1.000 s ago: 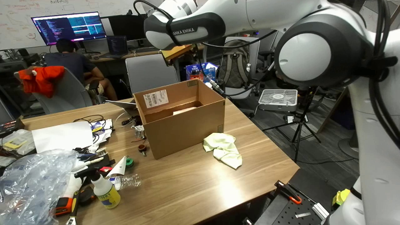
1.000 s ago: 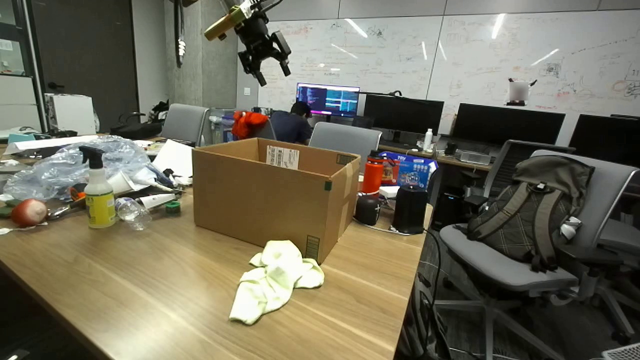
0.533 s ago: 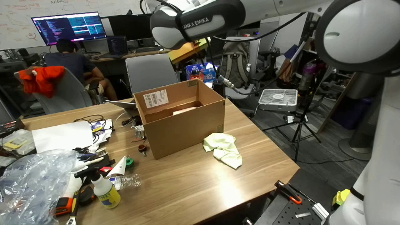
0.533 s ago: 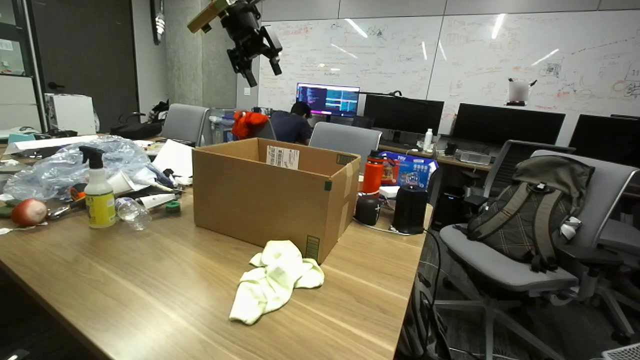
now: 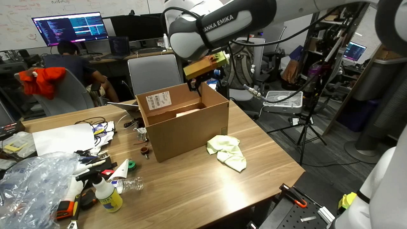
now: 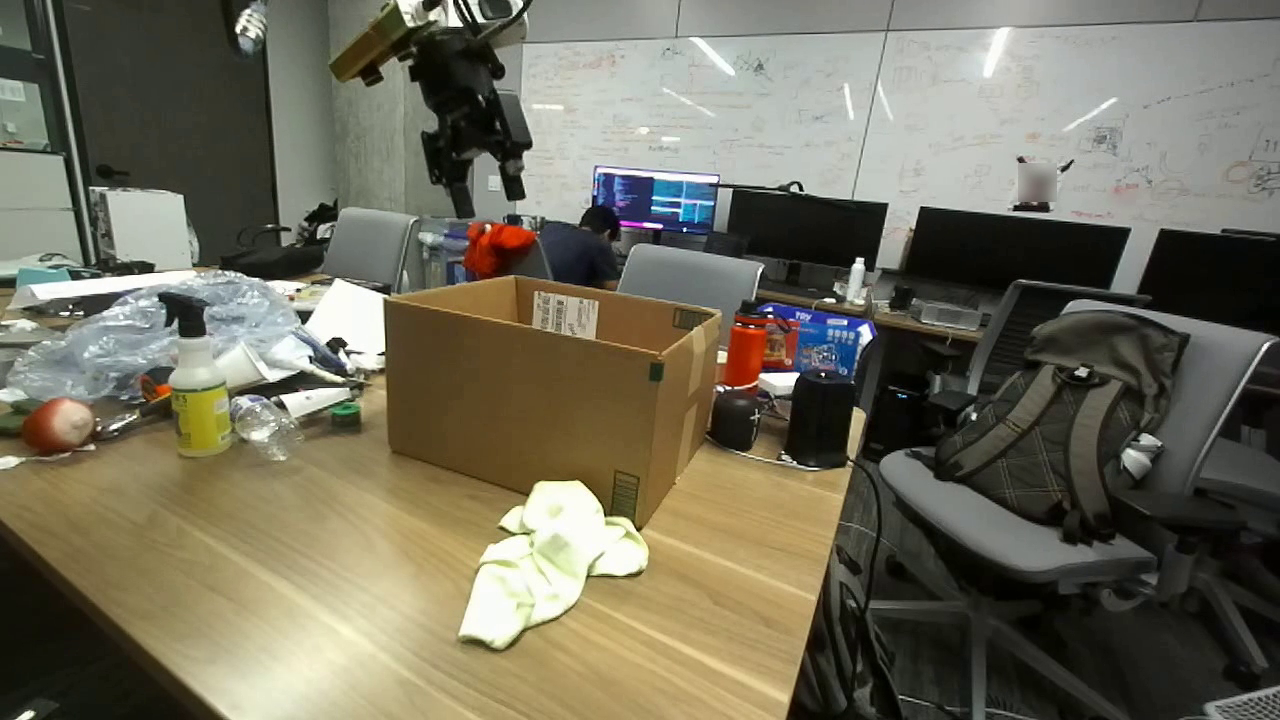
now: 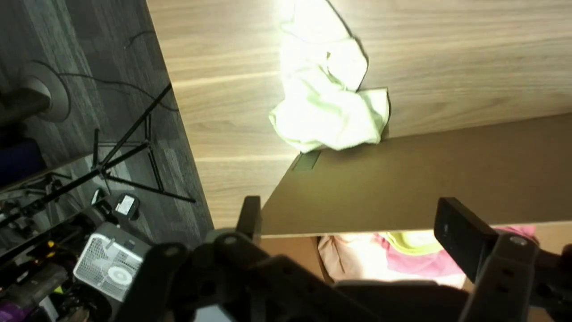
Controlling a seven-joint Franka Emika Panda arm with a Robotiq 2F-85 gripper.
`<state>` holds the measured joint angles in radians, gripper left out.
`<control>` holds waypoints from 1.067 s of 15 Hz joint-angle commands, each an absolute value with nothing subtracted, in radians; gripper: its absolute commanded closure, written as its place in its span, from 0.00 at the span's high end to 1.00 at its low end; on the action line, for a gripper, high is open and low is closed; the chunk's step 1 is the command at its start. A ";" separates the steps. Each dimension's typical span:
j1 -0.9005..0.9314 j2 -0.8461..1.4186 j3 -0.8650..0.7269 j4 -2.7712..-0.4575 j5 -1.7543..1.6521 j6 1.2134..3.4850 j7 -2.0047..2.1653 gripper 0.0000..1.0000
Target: Place the two t-shirts and two towels inside the brown box
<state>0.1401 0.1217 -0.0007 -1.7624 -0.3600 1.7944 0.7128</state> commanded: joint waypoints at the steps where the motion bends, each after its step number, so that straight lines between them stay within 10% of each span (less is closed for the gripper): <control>1: 0.097 0.051 0.004 -1.920 -0.254 1.855 0.723 1.00; 16: 0.042 0.093 -0.015 -2.342 -0.148 2.442 0.727 1.00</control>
<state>0.0285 0.1075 -0.0182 -2.2781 -0.1311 2.3508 0.7147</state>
